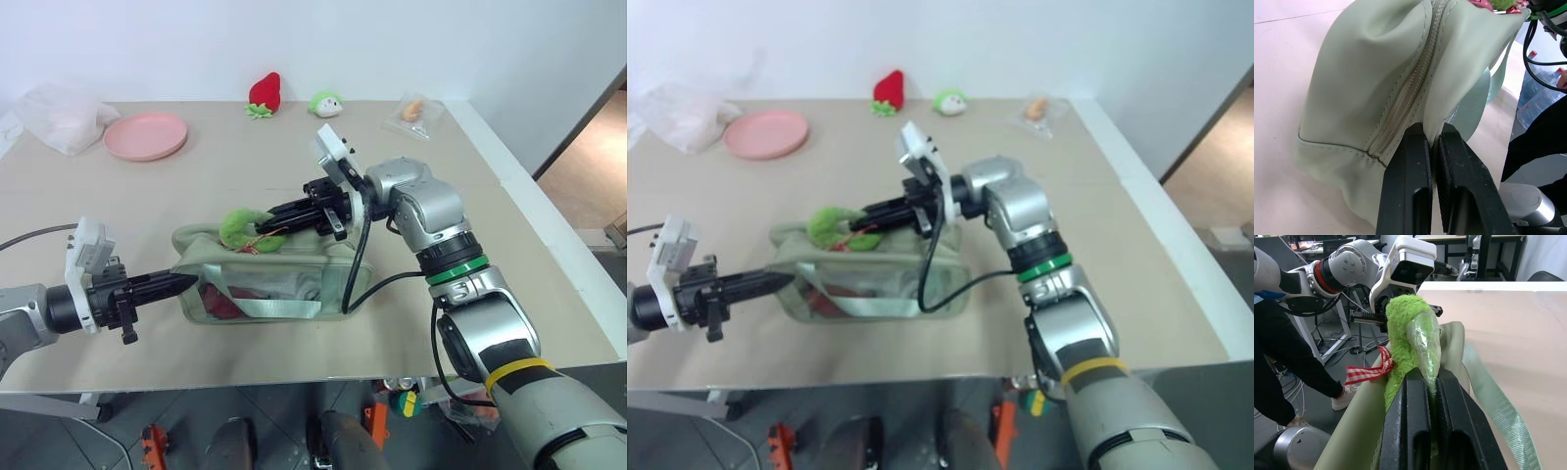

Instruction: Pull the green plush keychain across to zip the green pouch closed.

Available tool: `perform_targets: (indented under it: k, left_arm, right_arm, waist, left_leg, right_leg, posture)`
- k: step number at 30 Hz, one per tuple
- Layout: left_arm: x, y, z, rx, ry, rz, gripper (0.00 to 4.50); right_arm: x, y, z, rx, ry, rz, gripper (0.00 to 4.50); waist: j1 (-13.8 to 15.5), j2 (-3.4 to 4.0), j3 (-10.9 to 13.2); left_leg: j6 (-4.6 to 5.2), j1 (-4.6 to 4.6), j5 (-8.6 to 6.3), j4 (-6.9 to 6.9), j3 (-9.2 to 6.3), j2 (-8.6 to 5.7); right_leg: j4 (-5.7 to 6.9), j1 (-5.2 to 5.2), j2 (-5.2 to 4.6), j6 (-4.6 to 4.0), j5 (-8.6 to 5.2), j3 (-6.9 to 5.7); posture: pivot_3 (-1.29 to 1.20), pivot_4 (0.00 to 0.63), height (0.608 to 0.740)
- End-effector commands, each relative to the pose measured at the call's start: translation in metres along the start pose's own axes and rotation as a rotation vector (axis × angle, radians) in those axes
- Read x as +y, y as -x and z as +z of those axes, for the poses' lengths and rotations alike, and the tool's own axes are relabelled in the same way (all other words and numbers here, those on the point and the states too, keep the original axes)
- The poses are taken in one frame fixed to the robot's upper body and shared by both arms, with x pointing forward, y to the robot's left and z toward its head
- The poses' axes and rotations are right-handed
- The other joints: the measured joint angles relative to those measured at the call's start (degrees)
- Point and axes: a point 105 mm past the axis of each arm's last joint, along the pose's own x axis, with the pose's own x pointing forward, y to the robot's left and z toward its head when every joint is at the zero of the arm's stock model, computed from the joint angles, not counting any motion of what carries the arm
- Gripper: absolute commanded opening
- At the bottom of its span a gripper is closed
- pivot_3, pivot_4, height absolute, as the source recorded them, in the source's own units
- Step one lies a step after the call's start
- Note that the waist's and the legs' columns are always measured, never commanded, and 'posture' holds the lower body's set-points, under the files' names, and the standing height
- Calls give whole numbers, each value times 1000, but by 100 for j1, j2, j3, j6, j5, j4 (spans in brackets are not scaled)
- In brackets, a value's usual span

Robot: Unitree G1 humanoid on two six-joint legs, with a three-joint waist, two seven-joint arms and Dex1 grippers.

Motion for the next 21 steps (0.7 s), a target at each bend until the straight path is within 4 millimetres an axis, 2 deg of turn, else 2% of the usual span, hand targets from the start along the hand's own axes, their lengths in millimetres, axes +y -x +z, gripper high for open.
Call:
perform_targets:
  k: [1,4,6,10,13,17,21]
  left_arm:
    - [-5,-5,-4,17,5,-23,0]
    - [-5,-6,-4,18,7,-31,0]
    - [-4,-8,-4,17,11,-37,0]
    - [-4,-12,-5,18,18,-50,0]
    - [-3,-14,-7,18,22,-56,0]
    - [-2,-17,-7,18,24,-61,0]
    - [-4,-15,-7,16,33,-59,0]
  right_arm:
    - [3,9,8,0,46,-5,18]
    - [-1,27,15,12,73,-74,18]
    - [-9,53,25,12,95,-187,18]
    - [-2,98,42,29,139,-311,18]
    - [7,126,45,68,155,-403,18]
    - [24,159,32,146,133,-536,18]
    - [49,197,-3,296,40,-710,18]
  waist:
    - [2,0,0]
    - [24,0,0]
    - [39,0,0]
    - [101,0,0]
    - [100,1,1]
    - [114,0,0]
    - [128,2,0]
  left_leg:
    - [0,0,0,1,0,0]
    - [0,-1,0,4,-1,-2]
    - [0,-1,0,5,0,-5]
    - [1,-5,0,6,0,-19]
    - [9,-5,-5,6,6,-21]
    - [12,-5,-7,5,-2,-26]
    - [16,-5,-9,6,-4,-50]
  right_leg:
    - [0,0,0,0,0,0]
    - [0,1,-2,0,0,-1]
    - [0,1,-5,1,0,-1]
    - [-1,0,-17,10,-3,-1]
    - [-2,0,-20,15,-6,4]
    - [-3,4,-23,21,-13,-1]
    - [-3,9,-48,38,-21,-2]
  posture:
    - [0,150,740]
    - [0,150,740]
    - [0,150,740]
    - [0,150,740]
    - [0,150,740]
    - [0,150,740]
    - [0,150,740]
